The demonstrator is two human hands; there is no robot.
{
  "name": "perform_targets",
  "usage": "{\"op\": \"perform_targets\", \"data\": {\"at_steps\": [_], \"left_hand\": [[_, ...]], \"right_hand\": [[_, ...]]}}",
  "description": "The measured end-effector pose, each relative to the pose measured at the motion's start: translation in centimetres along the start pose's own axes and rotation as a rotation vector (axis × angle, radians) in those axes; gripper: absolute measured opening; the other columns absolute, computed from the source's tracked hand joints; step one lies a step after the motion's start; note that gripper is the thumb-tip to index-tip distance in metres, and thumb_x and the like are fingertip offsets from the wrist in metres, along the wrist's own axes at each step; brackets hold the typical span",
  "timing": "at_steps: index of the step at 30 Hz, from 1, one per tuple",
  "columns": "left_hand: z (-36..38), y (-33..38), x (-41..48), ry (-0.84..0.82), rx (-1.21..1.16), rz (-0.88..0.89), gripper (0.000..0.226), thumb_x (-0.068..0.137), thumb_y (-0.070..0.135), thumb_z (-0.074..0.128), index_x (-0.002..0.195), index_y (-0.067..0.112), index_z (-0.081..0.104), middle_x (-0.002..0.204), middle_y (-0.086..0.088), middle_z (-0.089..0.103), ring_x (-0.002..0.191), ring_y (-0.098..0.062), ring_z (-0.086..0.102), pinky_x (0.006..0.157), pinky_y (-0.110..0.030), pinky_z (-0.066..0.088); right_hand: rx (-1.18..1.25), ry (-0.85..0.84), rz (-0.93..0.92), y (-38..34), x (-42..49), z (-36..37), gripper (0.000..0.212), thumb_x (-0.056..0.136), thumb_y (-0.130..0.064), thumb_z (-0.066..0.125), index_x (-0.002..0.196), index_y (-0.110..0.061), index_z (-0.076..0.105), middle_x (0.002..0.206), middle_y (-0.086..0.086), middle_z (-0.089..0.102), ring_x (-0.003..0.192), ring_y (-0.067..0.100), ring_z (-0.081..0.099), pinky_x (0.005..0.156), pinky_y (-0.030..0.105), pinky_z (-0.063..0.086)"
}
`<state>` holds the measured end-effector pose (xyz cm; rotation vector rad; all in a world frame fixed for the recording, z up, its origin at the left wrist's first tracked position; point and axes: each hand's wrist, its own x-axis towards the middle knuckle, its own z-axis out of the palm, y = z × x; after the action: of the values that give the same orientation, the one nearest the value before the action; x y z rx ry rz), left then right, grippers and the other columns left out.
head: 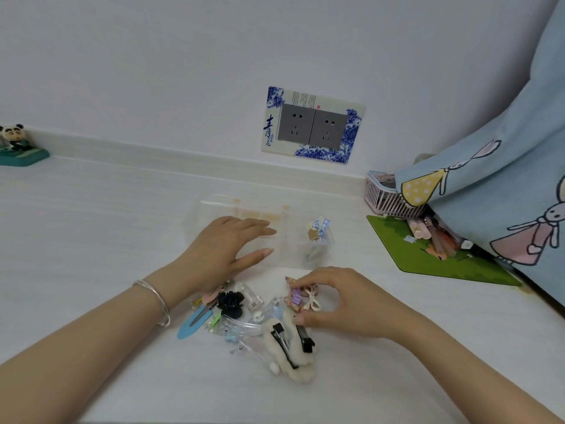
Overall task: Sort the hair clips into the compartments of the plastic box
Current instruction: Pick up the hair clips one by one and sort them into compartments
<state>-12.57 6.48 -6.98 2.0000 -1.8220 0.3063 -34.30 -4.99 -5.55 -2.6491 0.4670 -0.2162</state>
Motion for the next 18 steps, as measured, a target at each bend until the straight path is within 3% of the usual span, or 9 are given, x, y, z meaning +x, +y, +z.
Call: {"op": "perform_targets", "data": {"at_steps": [3,5,11,15,18], "left_hand": [[0.0,0.1,-0.1,0.006,-0.008,-0.006,0.056,0.087,0.062,0.024,0.128,0.034,0.050,0.139,0.010,0.049,0.119,-0.012,0.050,0.100,-0.022,0.023],[0.1,0.1,-0.2,0.007,-0.009,-0.006,0.055,0.087,0.061,0.025,0.127,0.034,0.050,0.139,0.011,0.049,0.119,-0.011,0.050,0.100,-0.023,0.023],[0.2,0.0,-0.2,0.018,-0.011,-0.004,0.053,0.088,0.060,0.027,0.127,0.034,0.050,0.139,0.010,0.049,0.121,-0.010,0.048,0.101,-0.023,0.023],[0.1,0.1,-0.2,0.028,-0.018,0.003,0.052,0.088,0.059,0.027,0.126,0.033,0.051,0.138,0.010,0.050,0.121,-0.009,0.048,0.101,-0.024,0.025],[0.1,0.1,-0.2,0.026,-0.023,0.005,0.053,0.088,0.060,0.026,0.126,0.034,0.051,0.138,0.010,0.049,0.121,-0.009,0.047,0.101,-0.024,0.025]], "right_hand": [[-0.010,0.098,-0.002,-0.4,0.1,0.9,0.038,0.072,-0.056,0.068,0.105,-0.036,0.066,0.109,-0.022,0.066,0.104,-0.005,0.056,0.095,0.023,0.044],[-0.022,0.132,-0.006,-0.7,0.1,1.1,0.032,0.076,-0.054,0.063,0.101,-0.034,0.068,0.105,-0.020,0.069,0.100,-0.002,0.060,0.091,0.026,0.047],[-0.031,0.236,-0.015,-0.9,0.4,1.4,0.019,0.086,-0.042,0.059,0.098,-0.032,0.070,0.096,-0.016,0.073,0.089,0.001,0.064,0.077,0.018,0.048],[0.282,0.318,-0.025,-0.9,1.1,0.5,0.013,0.087,-0.018,0.061,0.089,-0.024,0.073,0.086,-0.008,0.075,0.081,0.002,0.068,0.078,0.019,0.052],[0.271,0.198,-0.019,-0.8,1.3,-0.3,0.011,0.084,-0.028,0.067,0.092,-0.026,0.072,0.091,-0.012,0.073,0.088,-0.002,0.065,0.084,0.017,0.048]]}}
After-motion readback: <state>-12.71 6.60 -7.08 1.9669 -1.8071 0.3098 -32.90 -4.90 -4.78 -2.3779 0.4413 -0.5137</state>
